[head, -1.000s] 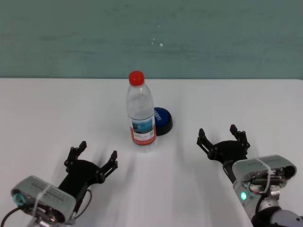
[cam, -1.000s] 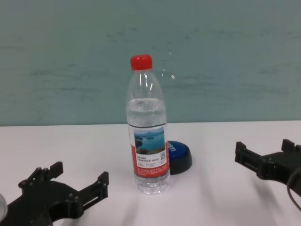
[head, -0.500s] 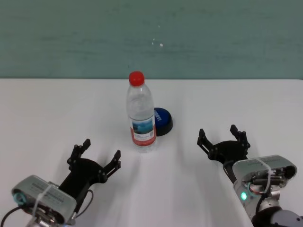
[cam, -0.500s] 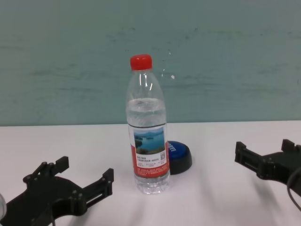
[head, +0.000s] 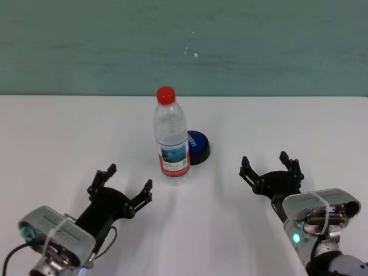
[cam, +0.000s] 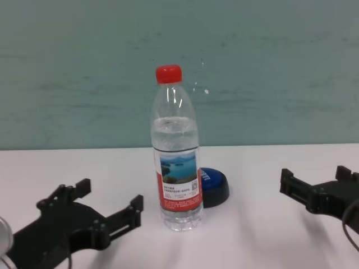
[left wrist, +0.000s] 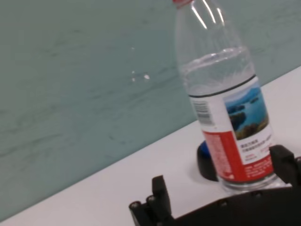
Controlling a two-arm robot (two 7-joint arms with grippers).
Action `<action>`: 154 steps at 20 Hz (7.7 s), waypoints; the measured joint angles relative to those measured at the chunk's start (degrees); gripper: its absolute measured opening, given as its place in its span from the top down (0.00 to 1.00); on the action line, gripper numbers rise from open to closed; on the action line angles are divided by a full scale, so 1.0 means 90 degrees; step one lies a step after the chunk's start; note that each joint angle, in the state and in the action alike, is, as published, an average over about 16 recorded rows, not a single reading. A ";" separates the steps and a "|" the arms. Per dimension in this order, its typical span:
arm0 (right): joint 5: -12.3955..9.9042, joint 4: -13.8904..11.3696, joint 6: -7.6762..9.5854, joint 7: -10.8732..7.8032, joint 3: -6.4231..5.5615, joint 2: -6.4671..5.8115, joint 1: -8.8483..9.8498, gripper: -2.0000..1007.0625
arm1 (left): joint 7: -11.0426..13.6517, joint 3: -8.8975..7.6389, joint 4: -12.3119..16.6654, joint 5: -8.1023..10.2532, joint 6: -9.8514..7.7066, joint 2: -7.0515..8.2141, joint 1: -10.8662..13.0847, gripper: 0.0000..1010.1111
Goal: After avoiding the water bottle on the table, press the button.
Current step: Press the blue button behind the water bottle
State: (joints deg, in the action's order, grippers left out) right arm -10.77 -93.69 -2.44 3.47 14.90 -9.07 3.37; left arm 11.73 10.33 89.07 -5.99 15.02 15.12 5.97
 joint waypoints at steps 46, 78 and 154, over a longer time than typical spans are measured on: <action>0.0701 -0.1686 0.0368 -0.1426 -0.0086 -0.0636 0.0469 0.00 | 0.0015 0.0007 -0.0007 0.0011 -0.0001 0.0010 -0.0019 0.01; -0.0621 -0.1003 0.0186 -0.2668 0.0124 -0.1495 0.0455 0.00 | 0.0015 0.0007 -0.0007 0.0011 -0.0001 0.0011 -0.0019 0.01; -0.0695 0.1167 0.0858 -0.3087 0.0674 -0.1353 -0.2404 0.00 | 0.0015 0.0007 -0.0007 0.0011 -0.0001 0.0011 -0.0019 0.01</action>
State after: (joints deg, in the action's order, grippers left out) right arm -17.02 -83.19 5.27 -24.31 20.96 -21.25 -18.27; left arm 11.86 10.39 89.00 -5.89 15.01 15.22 5.81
